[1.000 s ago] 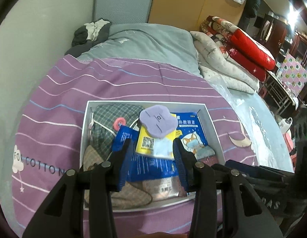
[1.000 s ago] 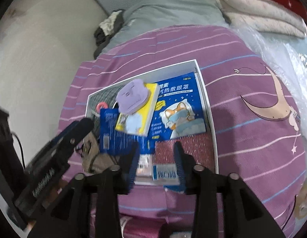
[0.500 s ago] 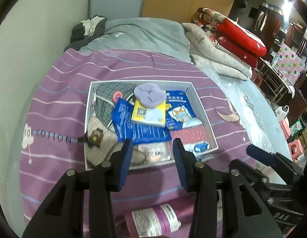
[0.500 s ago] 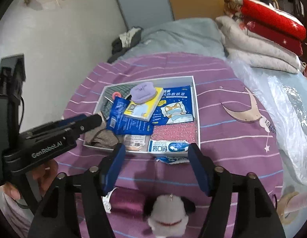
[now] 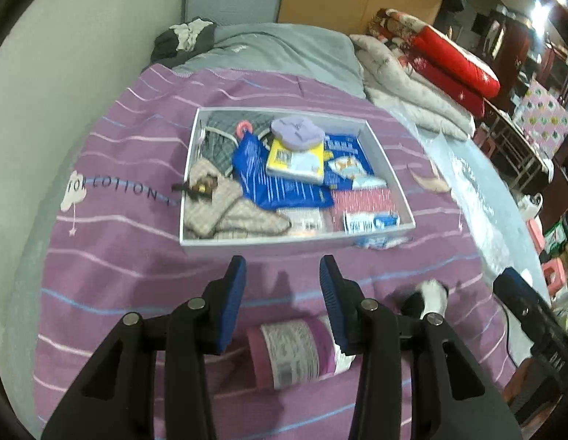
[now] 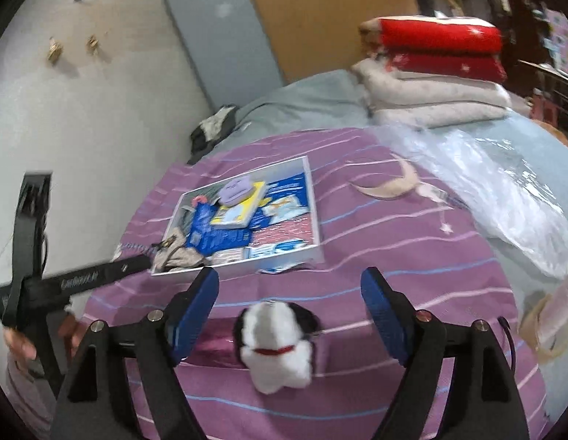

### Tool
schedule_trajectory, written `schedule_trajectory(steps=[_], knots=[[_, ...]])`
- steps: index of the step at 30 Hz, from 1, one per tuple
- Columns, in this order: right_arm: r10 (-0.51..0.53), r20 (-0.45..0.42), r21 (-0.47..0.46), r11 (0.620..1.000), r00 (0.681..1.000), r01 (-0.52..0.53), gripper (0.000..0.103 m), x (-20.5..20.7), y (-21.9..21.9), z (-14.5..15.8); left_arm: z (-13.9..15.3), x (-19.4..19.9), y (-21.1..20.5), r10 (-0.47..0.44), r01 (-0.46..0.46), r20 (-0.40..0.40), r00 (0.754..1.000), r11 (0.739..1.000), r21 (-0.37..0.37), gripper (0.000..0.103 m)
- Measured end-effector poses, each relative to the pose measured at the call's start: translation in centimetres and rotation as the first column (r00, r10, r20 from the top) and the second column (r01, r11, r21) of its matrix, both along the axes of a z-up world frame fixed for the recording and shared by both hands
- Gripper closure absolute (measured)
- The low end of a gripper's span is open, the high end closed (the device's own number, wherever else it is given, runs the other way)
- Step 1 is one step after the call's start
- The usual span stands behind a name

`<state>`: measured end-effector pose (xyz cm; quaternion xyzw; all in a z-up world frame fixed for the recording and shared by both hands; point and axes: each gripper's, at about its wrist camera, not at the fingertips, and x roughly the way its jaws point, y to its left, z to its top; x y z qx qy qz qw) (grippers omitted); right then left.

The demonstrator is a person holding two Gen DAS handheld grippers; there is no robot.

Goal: Organize soft objects
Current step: 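Move both grippers back to the white plush dog beside the pink bottle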

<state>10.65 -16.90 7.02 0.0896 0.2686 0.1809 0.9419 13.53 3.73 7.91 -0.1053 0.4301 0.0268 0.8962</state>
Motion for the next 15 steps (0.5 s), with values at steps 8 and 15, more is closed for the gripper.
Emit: schedule_trajectory(steps=[8, 15], knots=[[0.042, -0.043, -0.021, 0.999, 0.998, -0.043, 0.023, -1.1, 0.2, -2.0, -1.8, -2.1, -0.5, -0.007, 0.007, 0.008, 1.0, 0.998, -0.058, 0.06], [0.11, -0.06, -0.077, 0.99, 0.992, -0.115, 0.023, -1.5, 2.0, -3.2, -2.2, -2.3, -1.9, -0.061, 0.061, 0.013, 0.998, 0.997, -0.046, 0.06]])
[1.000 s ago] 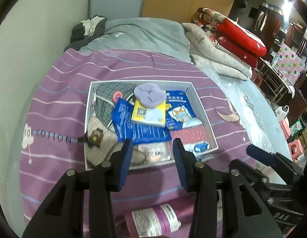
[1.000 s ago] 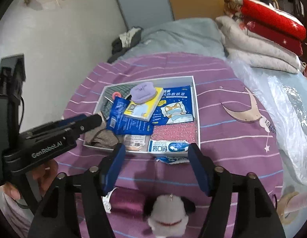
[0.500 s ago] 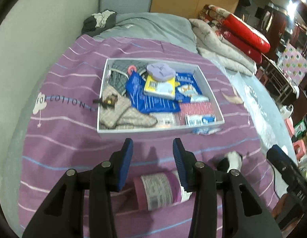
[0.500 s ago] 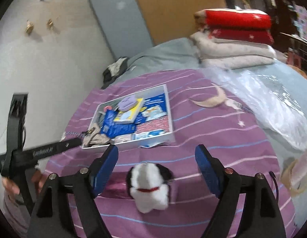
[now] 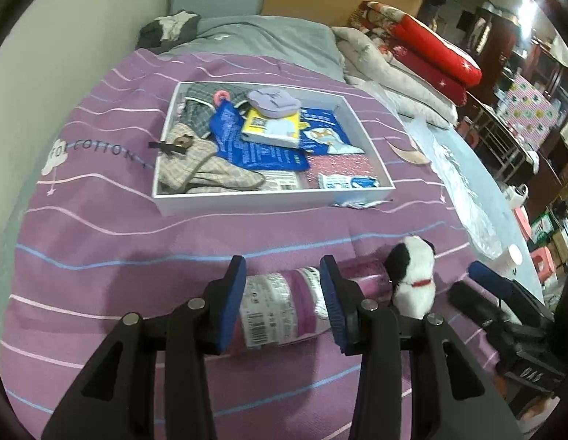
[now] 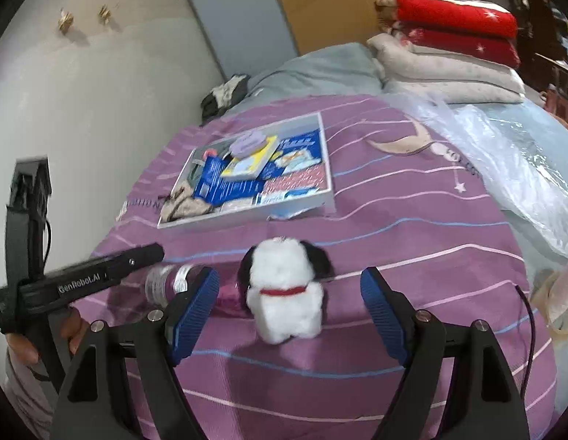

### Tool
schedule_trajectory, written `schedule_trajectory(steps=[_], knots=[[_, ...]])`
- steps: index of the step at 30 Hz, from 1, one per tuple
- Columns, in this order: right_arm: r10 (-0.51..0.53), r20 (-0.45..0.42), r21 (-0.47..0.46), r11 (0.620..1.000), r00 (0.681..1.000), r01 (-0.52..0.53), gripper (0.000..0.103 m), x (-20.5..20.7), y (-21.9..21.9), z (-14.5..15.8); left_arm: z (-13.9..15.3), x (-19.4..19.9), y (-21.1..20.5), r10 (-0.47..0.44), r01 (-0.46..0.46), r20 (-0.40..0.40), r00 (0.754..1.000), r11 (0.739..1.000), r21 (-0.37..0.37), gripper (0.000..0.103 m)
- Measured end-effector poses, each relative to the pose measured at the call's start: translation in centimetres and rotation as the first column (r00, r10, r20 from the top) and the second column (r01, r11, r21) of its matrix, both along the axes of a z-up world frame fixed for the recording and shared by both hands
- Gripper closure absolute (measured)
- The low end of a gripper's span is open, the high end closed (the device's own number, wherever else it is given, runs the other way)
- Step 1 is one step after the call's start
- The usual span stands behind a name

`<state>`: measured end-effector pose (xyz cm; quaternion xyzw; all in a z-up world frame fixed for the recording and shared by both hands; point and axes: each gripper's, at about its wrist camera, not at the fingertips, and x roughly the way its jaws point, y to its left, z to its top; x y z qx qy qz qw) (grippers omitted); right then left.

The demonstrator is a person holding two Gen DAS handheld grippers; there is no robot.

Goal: Organize soft objects
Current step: 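Move both grippers back to the white plush dog beside the pink bottle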

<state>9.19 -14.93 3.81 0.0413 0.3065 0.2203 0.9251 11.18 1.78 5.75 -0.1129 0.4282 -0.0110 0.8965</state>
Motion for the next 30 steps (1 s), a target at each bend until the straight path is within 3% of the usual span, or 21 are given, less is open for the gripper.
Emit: schedule_trajectory(steps=[5, 14, 19, 24, 30], knots=[[0.019, -0.01, -0.055, 0.998, 1.0, -0.02, 0.027, 0.3, 0.6, -1.1, -0.3, 1.0, -0.8, -0.031, 0.031, -0.016, 0.999, 1.0, -0.005, 0.06], [0.031, -0.07, -0.049, 0.998, 0.997, -0.035, 0.028, 1.3, 0.3, -2.3, -0.7, 3.3, -2.9, -0.077, 0.081, -0.043, 0.996, 0.993, 0.09, 0.06], [0.04, -0.103, -0.051, 0.998, 0.994, -0.046, 0.028, 2.1, 0.6, -2.9, -1.1, 4.2, -3.2, -0.12, 0.127, -0.077, 0.99, 0.989, 0.083, 0.06], [0.053, -0.111, -0.064, 0.996, 0.992, -0.061, 0.028, 2.3, 1.0, -3.2, -1.8, 5.7, -3.7, -0.204, 0.218, -0.131, 0.97, 0.971, 0.098, 0.06], [0.058, -0.124, -0.01, 0.998, 0.991, -0.059, 0.028, 2.9, 0.5, -3.2, -2.1, 7.6, -4.3, -0.291, 0.303, -0.17, 0.941, 0.952, 0.047, 0.06]])
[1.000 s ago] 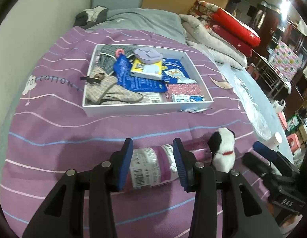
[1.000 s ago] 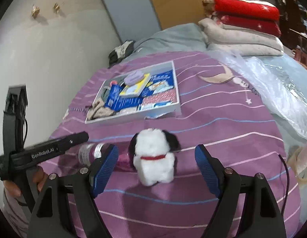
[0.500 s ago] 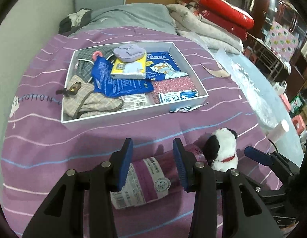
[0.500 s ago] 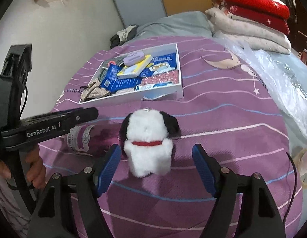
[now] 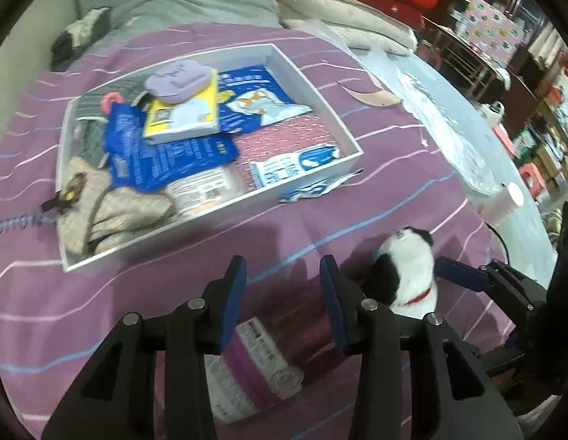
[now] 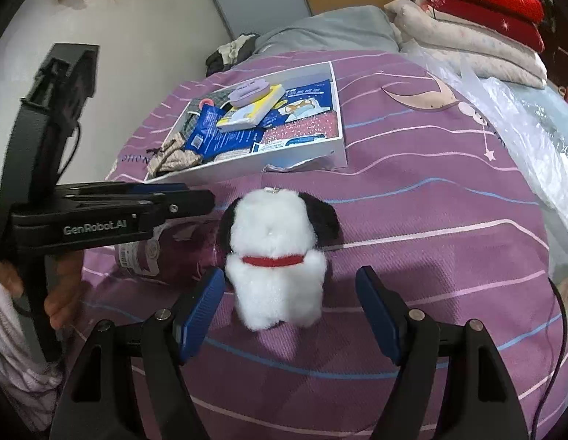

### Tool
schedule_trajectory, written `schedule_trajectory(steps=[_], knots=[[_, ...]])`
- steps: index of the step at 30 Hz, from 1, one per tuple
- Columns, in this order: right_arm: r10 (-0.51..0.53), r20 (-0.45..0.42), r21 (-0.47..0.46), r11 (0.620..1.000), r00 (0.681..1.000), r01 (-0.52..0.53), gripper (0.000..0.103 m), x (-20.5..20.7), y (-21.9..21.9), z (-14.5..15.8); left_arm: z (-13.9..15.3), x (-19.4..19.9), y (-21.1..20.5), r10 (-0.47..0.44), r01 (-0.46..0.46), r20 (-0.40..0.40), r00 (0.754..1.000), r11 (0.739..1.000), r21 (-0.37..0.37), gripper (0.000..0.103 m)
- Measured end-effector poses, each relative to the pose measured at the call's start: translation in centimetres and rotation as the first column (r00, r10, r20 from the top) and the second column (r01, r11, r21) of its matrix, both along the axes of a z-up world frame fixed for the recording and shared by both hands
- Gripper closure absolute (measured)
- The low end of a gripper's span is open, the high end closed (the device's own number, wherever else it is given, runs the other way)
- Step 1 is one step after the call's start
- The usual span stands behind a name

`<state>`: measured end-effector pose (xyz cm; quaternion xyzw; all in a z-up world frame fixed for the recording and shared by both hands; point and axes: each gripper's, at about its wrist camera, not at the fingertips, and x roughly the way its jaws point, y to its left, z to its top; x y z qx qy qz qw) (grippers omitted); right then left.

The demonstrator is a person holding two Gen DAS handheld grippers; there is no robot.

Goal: Organize soft objects
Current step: 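Move both grippers back to the white plush dog beside the pink bottle, then grasp the white-blue packet with the left gripper while the right gripper grasps the plush dog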

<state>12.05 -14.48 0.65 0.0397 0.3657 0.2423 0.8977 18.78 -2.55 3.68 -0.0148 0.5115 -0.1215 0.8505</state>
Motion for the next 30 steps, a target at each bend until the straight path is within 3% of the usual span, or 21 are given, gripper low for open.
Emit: schedule_trajectory(steps=[8, 13, 17, 20, 24, 27, 30], knots=[[-0.023, -0.025, 0.049, 0.998, 0.999, 0.025, 0.028, 0.6, -0.8, 0.1, -0.3, 2.7, -2.7, -0.165, 0.166, -0.023, 0.986, 0.986, 0.024, 0.06], [-0.021, -0.035, 0.074, 0.997, 0.999, 0.023, 0.028, 0.9, -1.4, 0.7, -0.5, 4.1, -3.4, -0.204, 0.205, -0.025, 0.979, 0.979, 0.006, 0.06], [-0.005, -0.096, 0.09, 0.996, 0.995, 0.014, 0.028, 2.0, -1.7, 0.8, -1.0, 5.0, -4.5, -0.239, 0.24, -0.025, 0.971, 0.97, 0.045, 0.061], [0.012, -0.142, 0.152, 0.988, 0.99, 0.01, 0.028, 2.6, -2.4, 0.5, -1.5, 5.5, -5.2, -0.251, 0.252, -0.027, 0.968, 0.964, 0.079, 0.063], [-0.014, -0.175, 0.181, 0.982, 0.984, 0.046, 0.028, 3.0, -3.3, 0.0, -2.1, 6.2, -6.0, -0.257, 0.259, -0.036, 0.966, 0.963, 0.073, 0.064], [-0.022, -0.187, 0.189, 0.98, 0.982, 0.058, 0.028, 3.1, -3.6, -0.3, -2.4, 6.6, -6.4, -0.259, 0.261, -0.043, 0.965, 0.962, 0.079, 0.068], [-0.021, -0.185, 0.193, 0.979, 0.983, 0.057, 0.028, 3.1, -3.6, -0.2, -2.9, 6.9, -6.6, -0.252, 0.256, -0.048, 0.967, 0.961, 0.106, 0.081]])
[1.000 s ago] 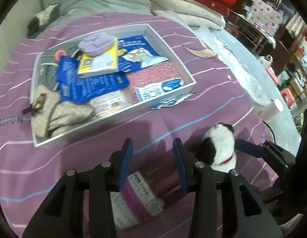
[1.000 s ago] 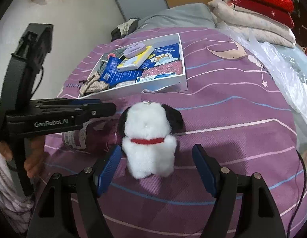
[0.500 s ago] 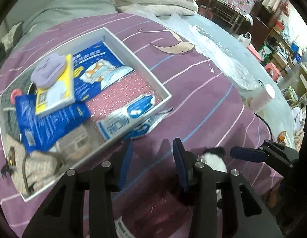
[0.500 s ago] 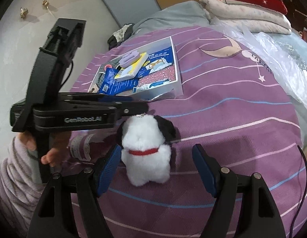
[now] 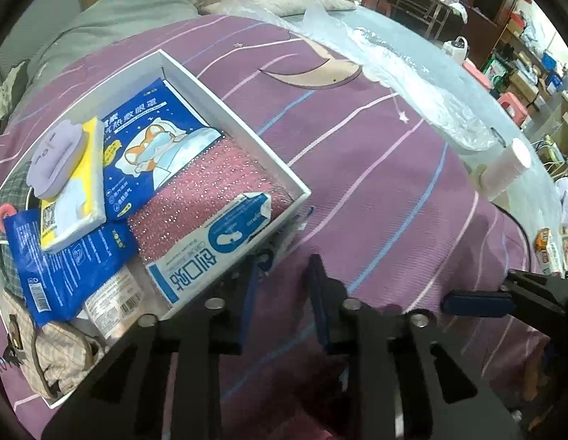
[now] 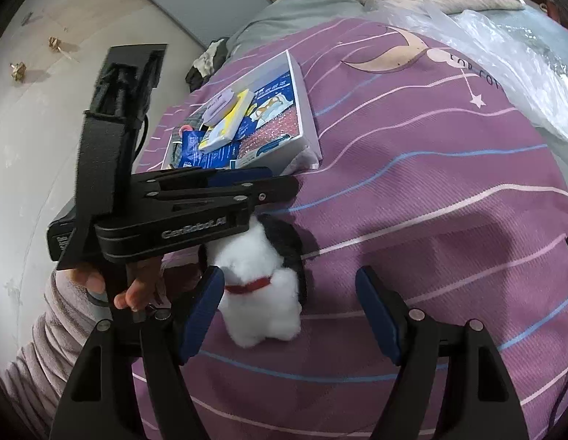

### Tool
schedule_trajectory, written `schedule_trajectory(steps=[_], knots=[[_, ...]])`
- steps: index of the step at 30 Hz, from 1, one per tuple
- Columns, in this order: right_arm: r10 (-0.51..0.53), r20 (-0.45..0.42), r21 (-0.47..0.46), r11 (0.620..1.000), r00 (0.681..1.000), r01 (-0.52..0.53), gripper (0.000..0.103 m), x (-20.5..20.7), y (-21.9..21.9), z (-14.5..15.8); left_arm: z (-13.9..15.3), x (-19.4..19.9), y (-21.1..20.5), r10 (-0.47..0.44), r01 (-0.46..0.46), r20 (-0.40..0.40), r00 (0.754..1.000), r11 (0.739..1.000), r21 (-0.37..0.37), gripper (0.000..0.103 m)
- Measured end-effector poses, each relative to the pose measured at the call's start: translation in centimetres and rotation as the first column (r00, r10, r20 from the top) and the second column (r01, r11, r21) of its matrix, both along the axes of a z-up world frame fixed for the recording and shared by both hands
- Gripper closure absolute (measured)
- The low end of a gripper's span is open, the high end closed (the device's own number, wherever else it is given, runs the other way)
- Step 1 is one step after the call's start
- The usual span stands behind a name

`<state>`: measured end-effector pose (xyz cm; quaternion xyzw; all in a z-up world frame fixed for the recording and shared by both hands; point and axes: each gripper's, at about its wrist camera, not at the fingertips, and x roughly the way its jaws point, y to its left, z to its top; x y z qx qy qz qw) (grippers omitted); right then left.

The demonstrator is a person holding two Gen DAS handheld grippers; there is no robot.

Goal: Organize soft objects
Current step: 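Grasp the white-blue packet with the left gripper while the right gripper grasps the plush dog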

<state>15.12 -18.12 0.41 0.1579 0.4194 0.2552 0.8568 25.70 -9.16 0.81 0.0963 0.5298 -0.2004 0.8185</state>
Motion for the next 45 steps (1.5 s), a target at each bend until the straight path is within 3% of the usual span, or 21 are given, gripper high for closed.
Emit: schedule_trajectory(steps=[2, 4, 16, 25, 30, 35, 38, 42, 45], knots=[[0.001, 0.005, -0.002, 1.0, 1.0, -0.001, 0.028, -0.1, 0.1, 0.1, -0.3, 0.4, 0.0, 0.015, -0.015, 0.007, 1.0, 1.0, 0.018, 0.095], [-0.002, 0.008, -0.005, 1.0, 1.0, 0.002, 0.028, -0.2, 0.1, 0.2, -0.5, 0.7, 0.0, 0.032, -0.032, -0.002, 0.999, 0.999, 0.019, 0.099], [-0.003, 0.013, 0.017, 1.0, 1.0, 0.003, 0.028, -0.9, -0.3, 0.7, 2.5, -2.4, 2.8, 0.105, -0.107, 0.056, 0.993, 0.994, 0.022, 0.102], [0.016, 0.038, 0.006, 1.0, 0.999, -0.017, 0.028, -1.9, 0.4, 1.3, 4.6, -5.7, 5.8, 0.191, -0.19, 0.083, 0.978, 0.982, -0.019, 0.102], [0.018, 0.04, 0.006, 1.0, 0.999, -0.019, 0.028, -2.2, 0.4, 1.6, 5.2, -6.9, 6.3, 0.184, -0.186, 0.056, 0.981, 0.982, 0.038, 0.102], [0.022, 0.029, 0.02, 1.0, 0.999, -0.022, 0.028, -2.2, 0.4, 1.5, 4.7, -6.1, 5.9, 0.158, -0.161, 0.034, 0.987, 0.977, 0.142, 0.102], [0.023, 0.025, 0.016, 1.0, 0.999, -0.024, 0.028, -2.1, 0.5, 1.3, 3.8, -5.7, 5.5, 0.135, -0.134, 0.004, 0.991, 0.982, 0.136, 0.102], [0.022, 0.032, 0.005, 1.0, 0.999, -0.022, 0.028, -2.1, 0.5, 1.3, 3.4, -5.7, 4.4, 0.1, -0.103, 0.032, 0.994, 0.988, 0.111, 0.102], [0.02, 0.026, 0.012, 1.0, 0.999, -0.02, 0.028, -2.0, 0.3, 1.1, 3.4, -5.9, 3.9, 0.074, -0.078, 0.037, 0.997, 0.989, 0.122, 0.093]])
